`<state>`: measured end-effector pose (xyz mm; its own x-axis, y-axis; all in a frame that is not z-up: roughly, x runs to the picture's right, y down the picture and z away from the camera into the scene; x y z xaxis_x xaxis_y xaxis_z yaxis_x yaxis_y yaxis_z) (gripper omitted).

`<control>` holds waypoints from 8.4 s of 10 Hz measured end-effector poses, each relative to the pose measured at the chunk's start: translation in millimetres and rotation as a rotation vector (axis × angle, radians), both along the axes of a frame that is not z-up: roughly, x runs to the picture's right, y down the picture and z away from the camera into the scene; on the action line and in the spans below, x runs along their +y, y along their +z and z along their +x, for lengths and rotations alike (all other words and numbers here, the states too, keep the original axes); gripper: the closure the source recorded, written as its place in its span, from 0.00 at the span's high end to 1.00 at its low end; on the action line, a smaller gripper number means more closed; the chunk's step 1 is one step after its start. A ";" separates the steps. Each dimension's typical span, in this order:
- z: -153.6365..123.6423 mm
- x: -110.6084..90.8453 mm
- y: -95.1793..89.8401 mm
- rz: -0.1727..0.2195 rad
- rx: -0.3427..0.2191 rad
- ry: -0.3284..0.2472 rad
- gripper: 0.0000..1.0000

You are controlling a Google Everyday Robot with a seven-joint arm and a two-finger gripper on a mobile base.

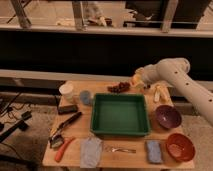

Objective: Place apple in metal cup

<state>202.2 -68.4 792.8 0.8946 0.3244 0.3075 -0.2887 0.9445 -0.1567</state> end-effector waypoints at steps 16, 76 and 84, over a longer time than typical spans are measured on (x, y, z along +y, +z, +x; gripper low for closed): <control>48.3 -7.4 92.2 -0.096 0.036 0.177 0.32; 83.8 6.2 150.9 -0.135 0.151 0.178 0.80; 83.7 6.2 150.9 -0.135 0.151 0.178 0.80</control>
